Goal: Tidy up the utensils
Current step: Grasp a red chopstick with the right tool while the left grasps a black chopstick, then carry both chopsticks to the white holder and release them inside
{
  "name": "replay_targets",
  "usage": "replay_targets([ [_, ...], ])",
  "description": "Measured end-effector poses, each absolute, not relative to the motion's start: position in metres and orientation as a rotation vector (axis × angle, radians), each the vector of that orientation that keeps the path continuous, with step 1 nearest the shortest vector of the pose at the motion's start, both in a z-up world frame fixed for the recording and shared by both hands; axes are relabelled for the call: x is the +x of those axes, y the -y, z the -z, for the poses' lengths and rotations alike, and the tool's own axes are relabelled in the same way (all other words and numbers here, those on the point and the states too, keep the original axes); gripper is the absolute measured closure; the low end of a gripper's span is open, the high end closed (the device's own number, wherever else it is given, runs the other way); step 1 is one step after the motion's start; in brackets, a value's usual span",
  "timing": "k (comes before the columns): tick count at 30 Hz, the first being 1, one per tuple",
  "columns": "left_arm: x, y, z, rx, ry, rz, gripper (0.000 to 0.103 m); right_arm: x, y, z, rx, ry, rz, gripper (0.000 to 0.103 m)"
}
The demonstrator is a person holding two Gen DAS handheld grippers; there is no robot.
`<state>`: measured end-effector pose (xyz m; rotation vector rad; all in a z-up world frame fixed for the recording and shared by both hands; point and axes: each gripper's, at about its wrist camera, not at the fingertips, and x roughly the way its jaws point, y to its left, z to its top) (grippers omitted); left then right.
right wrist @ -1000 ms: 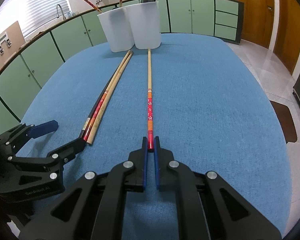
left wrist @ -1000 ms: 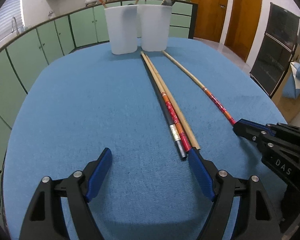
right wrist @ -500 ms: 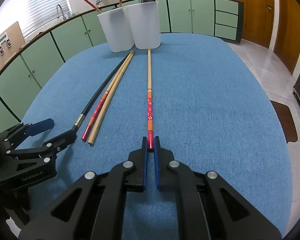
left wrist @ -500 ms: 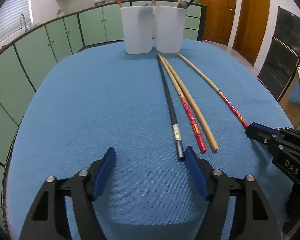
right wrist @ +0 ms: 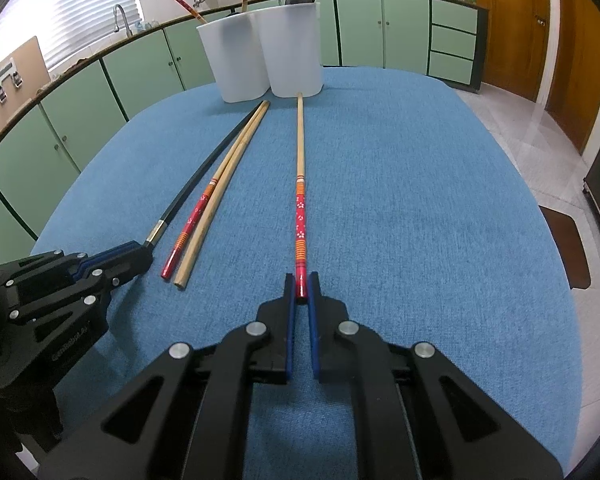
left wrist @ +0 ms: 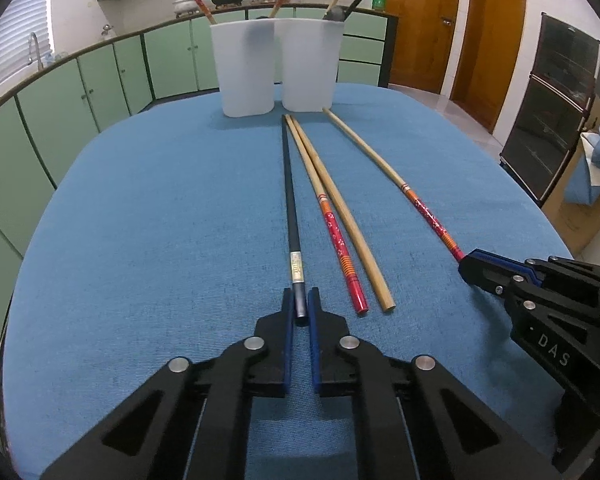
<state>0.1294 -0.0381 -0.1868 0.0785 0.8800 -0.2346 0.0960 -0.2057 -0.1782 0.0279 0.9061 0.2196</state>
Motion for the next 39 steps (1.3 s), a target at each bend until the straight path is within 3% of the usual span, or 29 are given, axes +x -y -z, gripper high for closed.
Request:
replay_targets([
  [14, 0.117, 0.027, 0.15, 0.065, -0.801, 0.237, 0.096, 0.085, 0.209, 0.153, 0.028, -0.833, -0.238, 0.098],
  [39, 0.136, 0.002, 0.019, 0.024, -0.486, 0.258, 0.097, 0.11, 0.216, 0.008, 0.013, -0.584, -0.322, 0.098],
])
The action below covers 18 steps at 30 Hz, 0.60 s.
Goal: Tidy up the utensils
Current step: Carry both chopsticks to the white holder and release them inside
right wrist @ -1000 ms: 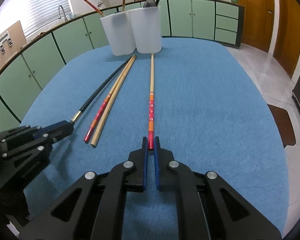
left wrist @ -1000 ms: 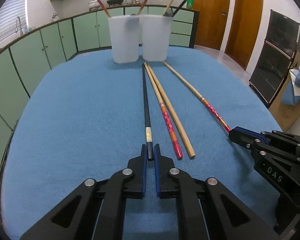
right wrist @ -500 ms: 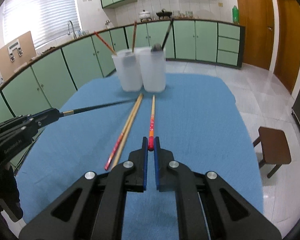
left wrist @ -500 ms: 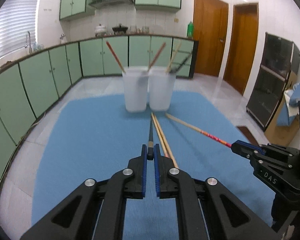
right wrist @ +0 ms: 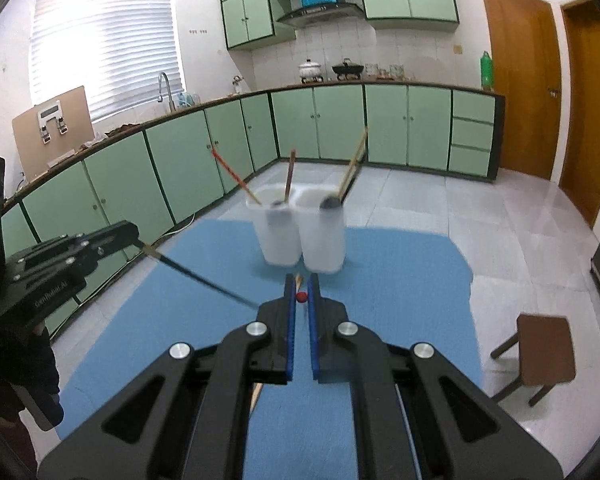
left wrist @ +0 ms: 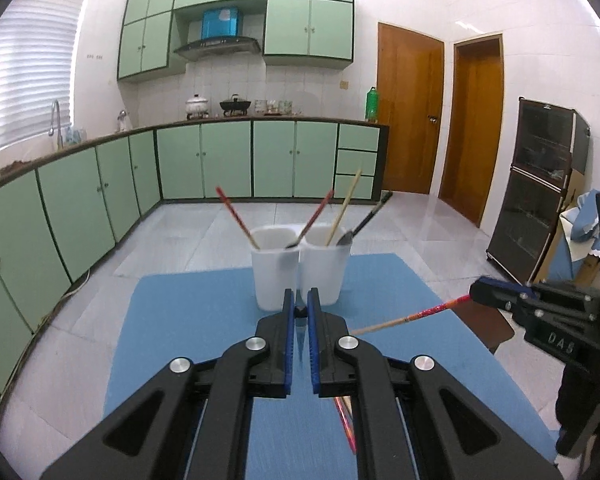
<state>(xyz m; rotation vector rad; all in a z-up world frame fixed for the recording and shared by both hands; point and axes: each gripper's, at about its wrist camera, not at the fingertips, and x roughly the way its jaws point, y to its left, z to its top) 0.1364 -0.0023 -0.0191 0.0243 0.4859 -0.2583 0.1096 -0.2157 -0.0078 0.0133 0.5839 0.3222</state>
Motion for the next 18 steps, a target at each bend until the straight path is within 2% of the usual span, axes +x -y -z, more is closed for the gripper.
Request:
replay_targets([
  [18, 0.168, 0.003, -0.033, 0.02, -0.411, 0.303, 0.097, 0.163, 0.217, -0.073, -0.017, -0.532, -0.39, 0.098],
])
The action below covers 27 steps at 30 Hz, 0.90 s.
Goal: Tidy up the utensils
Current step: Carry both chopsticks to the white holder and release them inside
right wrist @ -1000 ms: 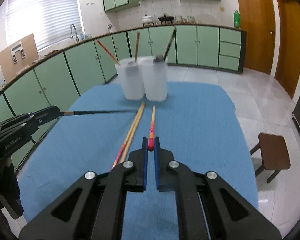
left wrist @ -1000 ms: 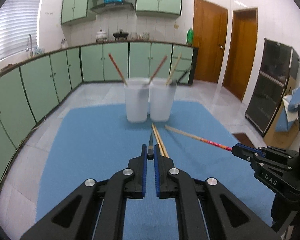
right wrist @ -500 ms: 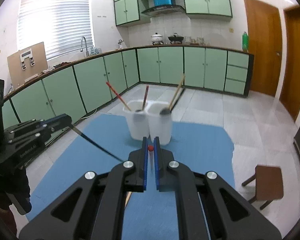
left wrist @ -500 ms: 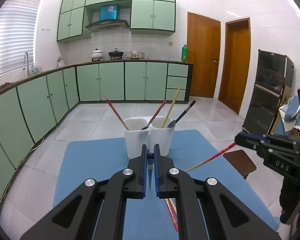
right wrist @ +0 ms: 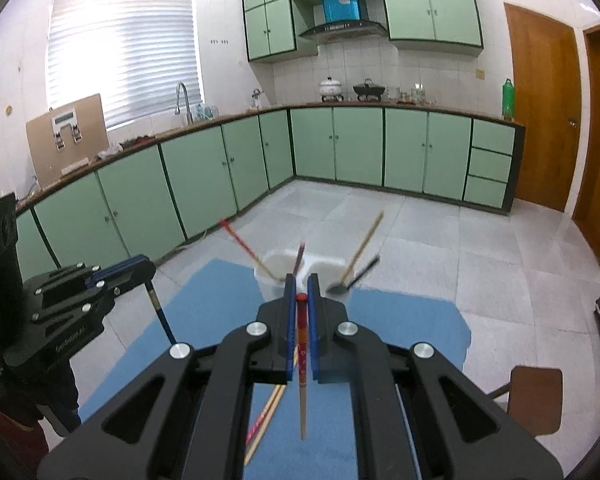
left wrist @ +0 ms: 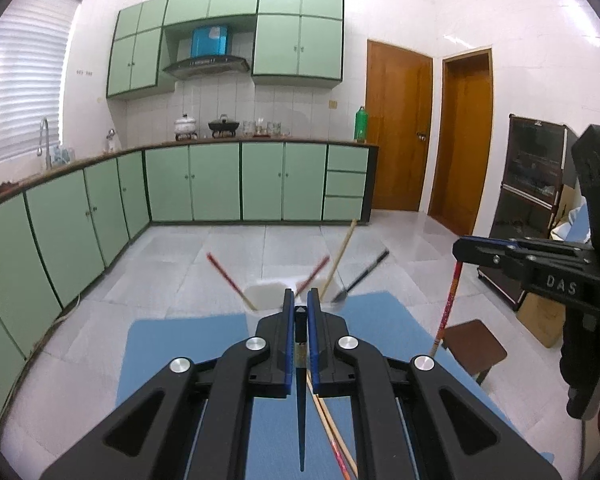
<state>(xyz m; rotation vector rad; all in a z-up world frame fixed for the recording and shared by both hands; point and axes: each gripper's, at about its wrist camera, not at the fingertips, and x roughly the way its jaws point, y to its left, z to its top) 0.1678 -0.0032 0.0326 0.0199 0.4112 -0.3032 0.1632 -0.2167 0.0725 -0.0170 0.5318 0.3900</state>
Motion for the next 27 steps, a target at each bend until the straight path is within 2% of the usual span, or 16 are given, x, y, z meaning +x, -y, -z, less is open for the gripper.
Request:
replay_targets([
  [16, 0.251, 0.017, -0.133, 0.037, -0.2, 0.282, 0.097, 0.26, 0.214, -0.165, 0.016, -0.353, -0.366, 0.098],
  [21, 0.293, 0.023, -0.123, 0.036, -0.201, 0.262, 0.097, 0.293, 0.208, -0.158, 0.014, -0.331, -0.361, 0.098],
  [27, 0.331, 0.025, -0.075, 0.033, -0.293, 0.248, 0.097, 0.324, 0.202, -0.124, 0.02, -0.389, -0.352, 0.098],
])
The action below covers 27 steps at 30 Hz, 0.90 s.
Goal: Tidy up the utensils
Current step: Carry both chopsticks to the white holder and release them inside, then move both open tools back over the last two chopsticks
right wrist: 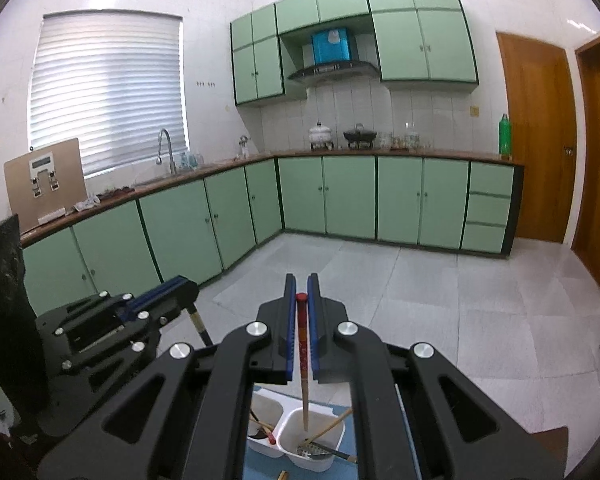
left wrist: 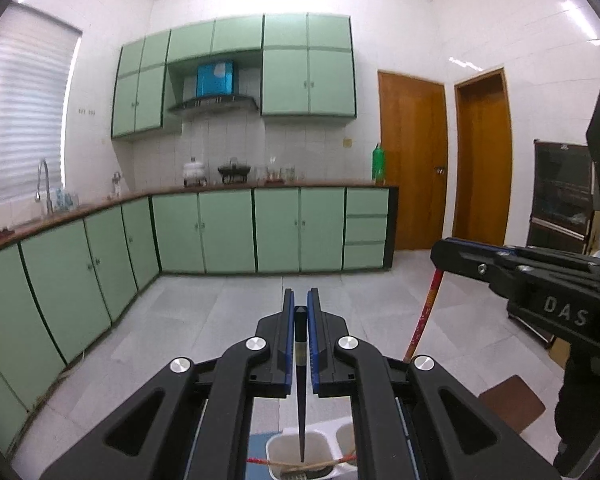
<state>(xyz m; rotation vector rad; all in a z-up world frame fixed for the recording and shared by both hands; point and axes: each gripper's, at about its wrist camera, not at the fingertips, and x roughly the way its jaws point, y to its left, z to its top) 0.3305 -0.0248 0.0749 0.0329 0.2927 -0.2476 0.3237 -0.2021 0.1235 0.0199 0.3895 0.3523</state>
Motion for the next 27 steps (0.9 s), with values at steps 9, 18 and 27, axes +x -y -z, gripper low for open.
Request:
replay_targets([
  [9, 0.348, 0.014, -0.043, 0.012, -0.379, 0.263, 0.089, 0.337, 0.198, -0.078, 0.022, -0.49, -0.34, 0.094],
  [18, 0.316, 0.007, -0.061, 0.015, -0.329, 0.26, 0.062, 0.309, 0.218, -0.092, 0.05, -0.442, -0.296, 0.065],
  [27, 0.25, -0.004, -0.051, 0.0, -0.324, 0.253, 0.043, 0.236, 0.247, -0.079, 0.065, -0.405, -0.27, 0.035],
])
